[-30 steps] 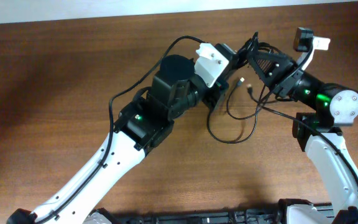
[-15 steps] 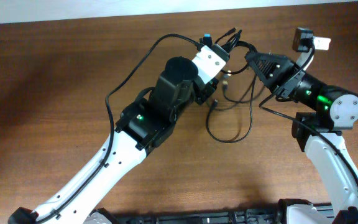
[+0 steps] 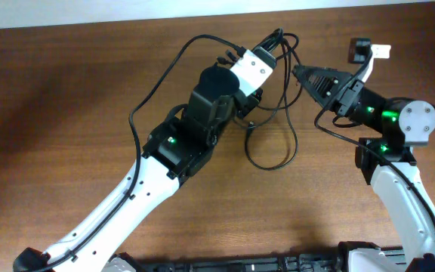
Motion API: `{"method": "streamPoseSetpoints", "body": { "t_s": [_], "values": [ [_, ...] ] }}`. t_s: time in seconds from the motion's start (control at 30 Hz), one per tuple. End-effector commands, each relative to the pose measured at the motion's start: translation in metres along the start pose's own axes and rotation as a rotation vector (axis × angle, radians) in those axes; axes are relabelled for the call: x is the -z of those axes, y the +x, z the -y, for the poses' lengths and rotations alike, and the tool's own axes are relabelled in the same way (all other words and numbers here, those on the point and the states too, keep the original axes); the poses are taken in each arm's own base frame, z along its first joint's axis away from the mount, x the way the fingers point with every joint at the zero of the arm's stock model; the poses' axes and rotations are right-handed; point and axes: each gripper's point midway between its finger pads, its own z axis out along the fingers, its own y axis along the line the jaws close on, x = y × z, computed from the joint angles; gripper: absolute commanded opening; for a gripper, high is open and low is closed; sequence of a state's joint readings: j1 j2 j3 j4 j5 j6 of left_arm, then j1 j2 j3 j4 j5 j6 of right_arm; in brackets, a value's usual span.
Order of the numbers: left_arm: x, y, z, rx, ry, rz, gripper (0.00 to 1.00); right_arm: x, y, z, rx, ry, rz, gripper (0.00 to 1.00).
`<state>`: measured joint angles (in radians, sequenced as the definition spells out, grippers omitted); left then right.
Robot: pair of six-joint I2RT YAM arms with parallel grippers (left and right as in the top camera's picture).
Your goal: Untangle cables
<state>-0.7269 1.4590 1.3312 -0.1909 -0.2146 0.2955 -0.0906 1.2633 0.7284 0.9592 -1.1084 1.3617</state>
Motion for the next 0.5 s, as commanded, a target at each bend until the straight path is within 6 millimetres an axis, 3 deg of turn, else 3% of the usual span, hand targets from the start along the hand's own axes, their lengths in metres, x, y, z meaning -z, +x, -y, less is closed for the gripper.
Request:
{"method": "streamPoseSetpoints", "body": {
  "t_s": [0.0,0.27,0.47],
  "values": [
    [0.000,-0.008,0.007,0.018,0.049,0.039,0.00,-0.002,-0.002,-0.005,0.027,-0.002,0.004,0.74],
    [0.014,-0.025,0.062,0.011,0.376,0.137,0.00,-0.001,-0.011,-0.003,0.028,0.010,0.055,0.74],
    [0.019,-0.029,0.071,0.010,0.436,0.157,0.00,-0.001,-0.013,-0.002,0.050,0.014,0.069,0.74]
  ]
}}
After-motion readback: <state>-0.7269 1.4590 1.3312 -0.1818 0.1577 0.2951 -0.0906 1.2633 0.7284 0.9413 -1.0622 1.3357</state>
